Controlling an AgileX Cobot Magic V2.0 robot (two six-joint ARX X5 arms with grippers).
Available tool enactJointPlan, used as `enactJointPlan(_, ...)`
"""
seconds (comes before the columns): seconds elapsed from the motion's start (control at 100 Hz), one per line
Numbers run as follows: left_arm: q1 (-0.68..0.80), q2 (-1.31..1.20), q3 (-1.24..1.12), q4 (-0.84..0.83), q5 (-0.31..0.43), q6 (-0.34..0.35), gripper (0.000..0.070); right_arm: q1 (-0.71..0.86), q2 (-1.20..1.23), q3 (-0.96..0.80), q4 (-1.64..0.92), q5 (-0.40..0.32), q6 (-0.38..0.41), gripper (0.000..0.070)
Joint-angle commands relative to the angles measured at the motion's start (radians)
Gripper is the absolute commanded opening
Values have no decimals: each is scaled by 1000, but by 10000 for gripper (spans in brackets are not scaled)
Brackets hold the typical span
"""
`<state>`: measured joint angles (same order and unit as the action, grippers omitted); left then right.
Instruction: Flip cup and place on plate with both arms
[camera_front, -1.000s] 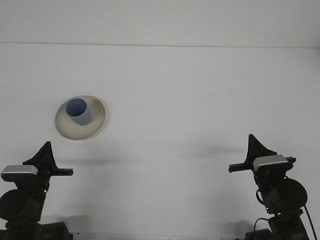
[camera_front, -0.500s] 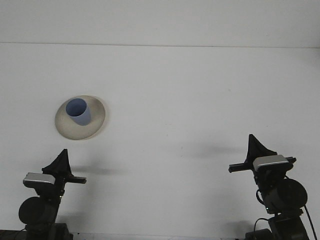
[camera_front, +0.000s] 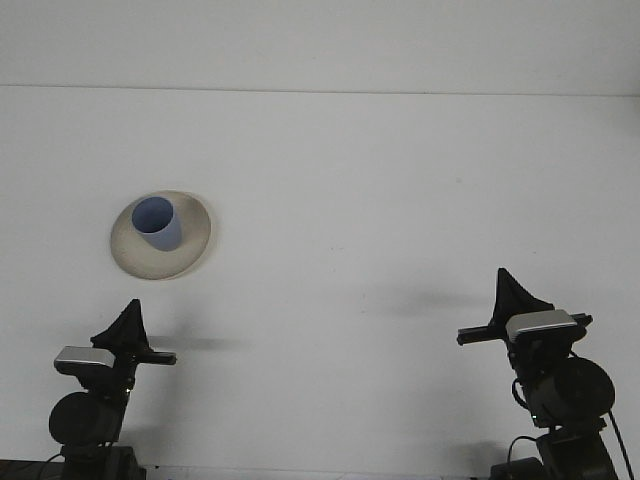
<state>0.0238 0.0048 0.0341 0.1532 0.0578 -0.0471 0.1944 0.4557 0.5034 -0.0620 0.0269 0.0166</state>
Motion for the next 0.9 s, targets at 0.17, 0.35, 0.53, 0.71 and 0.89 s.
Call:
enactJointPlan(0.17, 0, 0, -20, 6, -3, -11, 15, 1, 3, 7, 13, 0, 13, 1)
enactJointPlan(0.35, 0, 0, -20, 6, -3, -11, 15, 1, 3, 7, 13, 0, 13, 1)
enactJointPlan(0.53, 0, 0, -20, 5, -3, -11, 15, 1, 3, 7, 13, 0, 13, 1)
enactJointPlan(0.71, 0, 0, -20, 6, -3, -11, 15, 1, 3, 7, 13, 3, 2, 1)
enactJointPlan(0.89, 0, 0, -20, 6, -3, -11, 15, -3, -45, -16, -8, 0, -130, 1)
